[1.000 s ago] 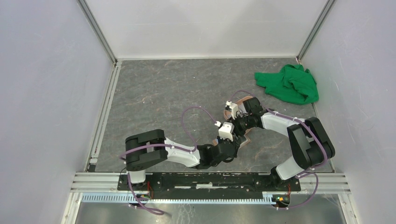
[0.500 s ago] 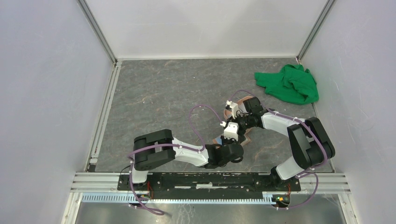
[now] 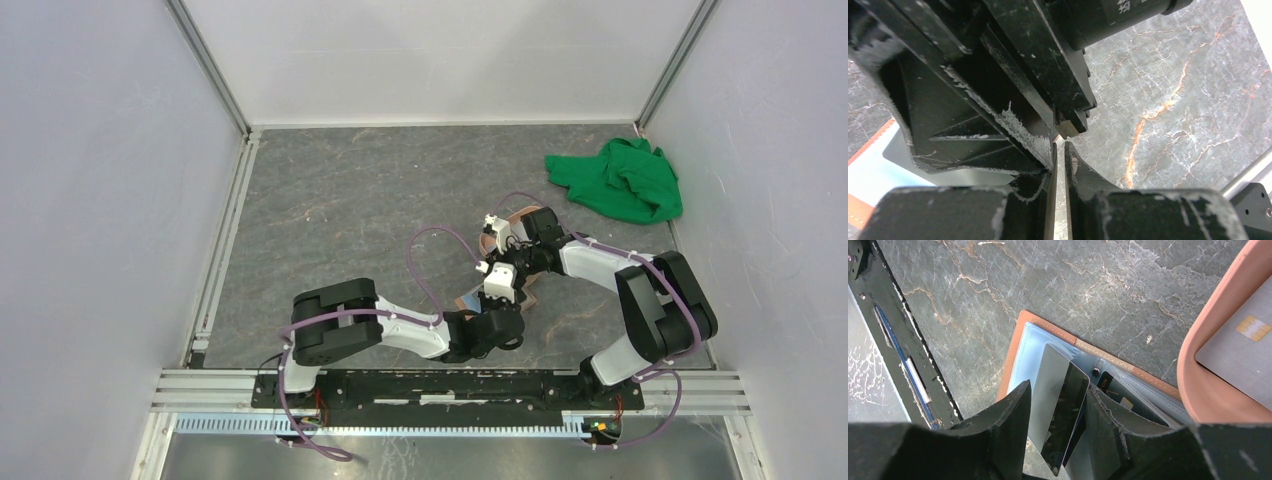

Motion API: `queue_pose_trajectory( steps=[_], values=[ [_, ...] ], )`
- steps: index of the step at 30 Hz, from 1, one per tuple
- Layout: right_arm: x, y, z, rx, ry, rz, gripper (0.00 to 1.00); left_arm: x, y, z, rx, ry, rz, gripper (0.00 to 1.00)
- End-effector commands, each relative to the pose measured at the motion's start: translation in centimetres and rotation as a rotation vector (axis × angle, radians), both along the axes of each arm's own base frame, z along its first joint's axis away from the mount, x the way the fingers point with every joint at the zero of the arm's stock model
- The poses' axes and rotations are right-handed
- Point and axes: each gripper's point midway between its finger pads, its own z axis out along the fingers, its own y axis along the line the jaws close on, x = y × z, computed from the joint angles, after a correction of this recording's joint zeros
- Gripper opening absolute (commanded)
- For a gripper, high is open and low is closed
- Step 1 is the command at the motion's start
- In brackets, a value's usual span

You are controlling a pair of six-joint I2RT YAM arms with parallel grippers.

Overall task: Put the credit cards into the card holder
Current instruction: Insert the credit card into the card holder.

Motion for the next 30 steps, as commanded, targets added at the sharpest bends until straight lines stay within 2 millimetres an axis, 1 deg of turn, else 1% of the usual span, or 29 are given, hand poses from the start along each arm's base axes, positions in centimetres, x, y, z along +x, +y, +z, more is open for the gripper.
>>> queue_pose_trajectory(
  steps=[1, 5, 9, 14, 18, 20, 25, 30],
  values=[
    [0.0, 0.3, 0.5, 0.010, -0.006, 0.022, 0.49, 2.1, -0.9, 1.5, -0.020, -0.076, 0.064, 0.17],
    [0.0, 0.3, 0.5, 0.009, -0.006, 0.025, 0.49, 2.7, -0.3, 0.5, 0.052, -0.092, 0.100, 0.16],
    [0.1, 0.3, 0.6, 0.006, -0.012, 0.025, 0.49, 2.8, 0.0, 0.5, 0.064, -0.089, 0.112, 0.15],
    [0.6, 0.0, 0.9, -0.013, -0.051, 0.029, 0.51, 2.7, 1.4, -0.2, 0.087, -0.069, 0.147, 0.14],
    [1.1, -0.4, 1.1, -0.040, -0.098, 0.028, 0.54, 2.6, 2.2, -0.7, 0.098, -0.059, 0.161, 0.13],
    [1.2, -0.5, 1.2, -0.044, -0.105, 0.033, 0.56, 2.5, 2.3, -0.6, 0.099, -0.060, 0.161, 0.13],
    [1.3, -0.8, 1.2, -0.063, -0.117, 0.041, 0.56, 2.7, 2.5, -0.3, 0.101, -0.068, 0.167, 0.13],
    [1.4, -1.0, 1.3, -0.076, -0.125, 0.044, 0.58, 2.7, 2.9, -0.4, 0.112, -0.069, 0.180, 0.12]
  ],
)
